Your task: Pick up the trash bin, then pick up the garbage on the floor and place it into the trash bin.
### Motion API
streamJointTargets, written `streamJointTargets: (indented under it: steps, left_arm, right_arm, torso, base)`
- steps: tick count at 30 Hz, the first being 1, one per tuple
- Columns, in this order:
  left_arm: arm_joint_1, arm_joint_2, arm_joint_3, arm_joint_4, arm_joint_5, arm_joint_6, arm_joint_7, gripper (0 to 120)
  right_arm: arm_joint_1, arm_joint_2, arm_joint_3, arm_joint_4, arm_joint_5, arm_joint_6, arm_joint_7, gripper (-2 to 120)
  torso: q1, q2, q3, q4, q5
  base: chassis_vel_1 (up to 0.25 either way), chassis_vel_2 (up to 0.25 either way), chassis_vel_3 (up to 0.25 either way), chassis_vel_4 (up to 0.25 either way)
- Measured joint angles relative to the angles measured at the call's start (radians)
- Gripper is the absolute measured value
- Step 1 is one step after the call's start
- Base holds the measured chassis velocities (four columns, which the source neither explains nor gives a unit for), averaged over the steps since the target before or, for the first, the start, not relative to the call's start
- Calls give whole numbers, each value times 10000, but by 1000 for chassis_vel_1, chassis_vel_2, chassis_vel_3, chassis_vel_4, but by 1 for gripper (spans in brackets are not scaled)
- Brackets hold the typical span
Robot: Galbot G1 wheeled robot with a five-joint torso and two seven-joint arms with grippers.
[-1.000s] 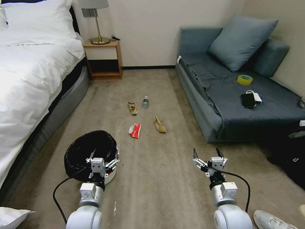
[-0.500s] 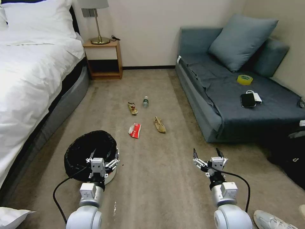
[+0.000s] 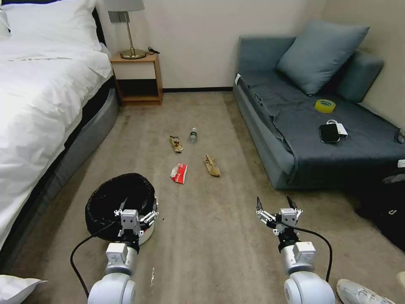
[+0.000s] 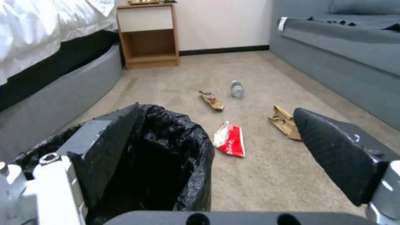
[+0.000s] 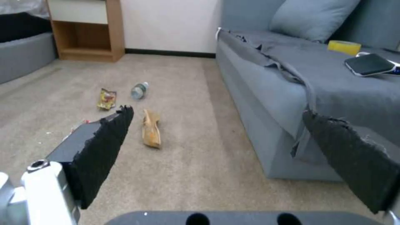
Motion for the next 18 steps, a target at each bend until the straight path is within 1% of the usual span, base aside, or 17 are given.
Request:
streamJointTargets:
  steps: [18]
  left_arm:
    - [0,0,0,0,0,0,0,100]
  right_arm:
    - [0,-1,0,0,0,0,0,100]
  torso:
    - [0,0,0,0,0]
  base:
    - [0,0,0,0]
